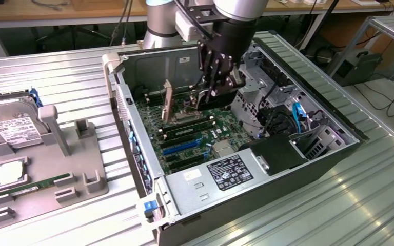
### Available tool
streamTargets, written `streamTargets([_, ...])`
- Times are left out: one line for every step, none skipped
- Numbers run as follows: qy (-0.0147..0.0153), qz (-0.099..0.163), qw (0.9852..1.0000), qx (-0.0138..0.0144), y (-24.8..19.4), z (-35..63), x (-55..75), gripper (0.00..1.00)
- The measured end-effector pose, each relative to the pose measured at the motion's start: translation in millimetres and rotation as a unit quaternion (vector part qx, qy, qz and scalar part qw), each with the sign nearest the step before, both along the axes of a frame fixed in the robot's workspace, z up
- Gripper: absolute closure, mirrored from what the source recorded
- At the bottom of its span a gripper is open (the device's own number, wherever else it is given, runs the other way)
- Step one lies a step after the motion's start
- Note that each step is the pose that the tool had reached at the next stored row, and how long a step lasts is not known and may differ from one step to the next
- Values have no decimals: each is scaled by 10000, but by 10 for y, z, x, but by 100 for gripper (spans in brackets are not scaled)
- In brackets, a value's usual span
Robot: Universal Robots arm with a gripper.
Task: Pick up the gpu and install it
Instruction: 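Insert the gpu into the slot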
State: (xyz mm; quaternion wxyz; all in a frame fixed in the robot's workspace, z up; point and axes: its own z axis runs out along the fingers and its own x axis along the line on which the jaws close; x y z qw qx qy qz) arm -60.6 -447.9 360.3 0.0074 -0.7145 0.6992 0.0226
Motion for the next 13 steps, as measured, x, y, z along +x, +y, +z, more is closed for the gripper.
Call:
streamTargets([1, 0, 10000, -1, -5, -24, -48, 74])
streamTargets([1, 0, 10000, -1, -8, -37, -74, 74])
streamTargets([1, 0, 10000, -2, -13, -47, -97, 74])
streamTargets([1, 1, 10000, -2, -21, -61, -126, 74])
streamTargets([1, 0, 10000, -2, -29, -73, -157, 74])
streamTargets([1, 0, 10000, -1, -37, -84, -184, 74])
streamTargets([1, 0, 10000, -1, -49, -94, -213, 74])
streamTargets([1, 0, 10000, -1, -61, -102, -239, 74])
streamTargets([1, 0, 10000, -2, -74, -110, -262, 74])
streamTargets([1, 0, 10000, -1, -92, -120, -287, 74])
streamTargets([1, 0, 10000, -2, -112, -129, -306, 74])
streamTargets([1, 0, 10000, -1, -135, -140, -318, 74])
streamTargets([1, 1, 10000, 0, -163, -153, -327, 74])
